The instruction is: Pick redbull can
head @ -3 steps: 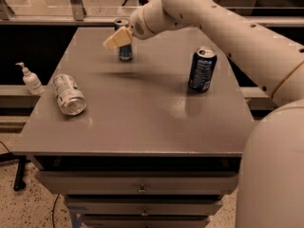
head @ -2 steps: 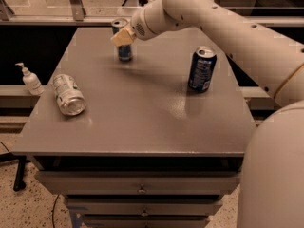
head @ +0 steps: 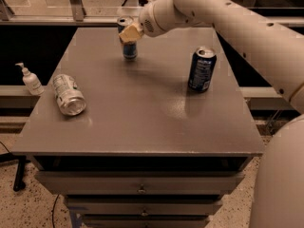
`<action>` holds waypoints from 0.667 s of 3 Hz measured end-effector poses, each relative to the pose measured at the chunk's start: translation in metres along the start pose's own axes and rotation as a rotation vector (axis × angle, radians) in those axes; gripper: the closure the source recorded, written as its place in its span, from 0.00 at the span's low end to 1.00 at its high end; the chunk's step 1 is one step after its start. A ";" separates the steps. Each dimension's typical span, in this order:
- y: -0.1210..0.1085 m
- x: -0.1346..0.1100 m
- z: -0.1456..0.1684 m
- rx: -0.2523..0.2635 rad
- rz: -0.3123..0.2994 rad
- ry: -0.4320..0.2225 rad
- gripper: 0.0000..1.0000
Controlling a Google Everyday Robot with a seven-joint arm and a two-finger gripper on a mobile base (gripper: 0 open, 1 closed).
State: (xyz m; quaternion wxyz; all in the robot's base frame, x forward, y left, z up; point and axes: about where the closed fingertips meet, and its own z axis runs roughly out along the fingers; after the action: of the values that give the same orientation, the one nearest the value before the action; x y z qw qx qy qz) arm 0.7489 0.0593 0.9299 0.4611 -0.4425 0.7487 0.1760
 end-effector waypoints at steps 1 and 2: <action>0.000 -0.013 -0.028 -0.013 -0.009 -0.034 1.00; 0.007 -0.024 -0.069 -0.078 0.002 -0.103 1.00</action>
Offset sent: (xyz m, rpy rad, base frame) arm -0.0780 -0.0668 0.1001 0.2276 -0.0045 0.1579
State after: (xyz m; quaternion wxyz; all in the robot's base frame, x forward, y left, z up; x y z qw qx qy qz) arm 0.7105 0.0281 0.9845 0.4814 -0.4498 0.7170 0.2278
